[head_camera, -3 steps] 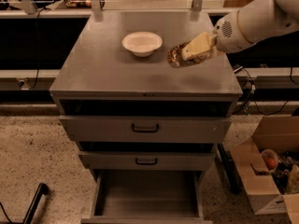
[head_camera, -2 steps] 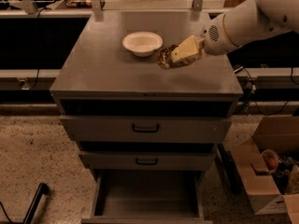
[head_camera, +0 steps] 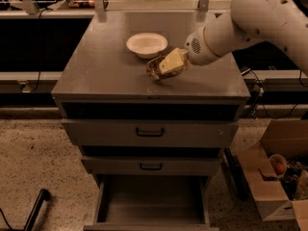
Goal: Pick orange can from bottom drawer and place on counter
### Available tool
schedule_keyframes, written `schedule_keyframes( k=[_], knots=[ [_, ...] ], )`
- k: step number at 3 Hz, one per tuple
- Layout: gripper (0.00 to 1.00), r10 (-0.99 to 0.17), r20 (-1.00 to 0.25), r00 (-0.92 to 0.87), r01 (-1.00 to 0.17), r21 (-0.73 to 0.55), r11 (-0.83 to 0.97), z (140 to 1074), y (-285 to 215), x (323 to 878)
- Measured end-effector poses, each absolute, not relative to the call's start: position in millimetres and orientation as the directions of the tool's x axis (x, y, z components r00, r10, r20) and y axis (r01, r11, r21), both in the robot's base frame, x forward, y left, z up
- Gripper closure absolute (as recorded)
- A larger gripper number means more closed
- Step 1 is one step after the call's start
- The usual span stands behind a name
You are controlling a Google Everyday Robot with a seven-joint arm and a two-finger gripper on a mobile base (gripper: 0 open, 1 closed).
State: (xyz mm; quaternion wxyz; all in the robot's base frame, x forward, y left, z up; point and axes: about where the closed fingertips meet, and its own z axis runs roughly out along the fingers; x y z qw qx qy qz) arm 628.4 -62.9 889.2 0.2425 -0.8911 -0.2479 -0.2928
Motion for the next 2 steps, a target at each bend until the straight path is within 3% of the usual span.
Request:
schedule_keyframes(
  k=[2],
  knots=[
    [1.00,0.316,0.621,0.717,0.587,-0.293,-0.754,856.1,-35.9,639.7]
  ],
)
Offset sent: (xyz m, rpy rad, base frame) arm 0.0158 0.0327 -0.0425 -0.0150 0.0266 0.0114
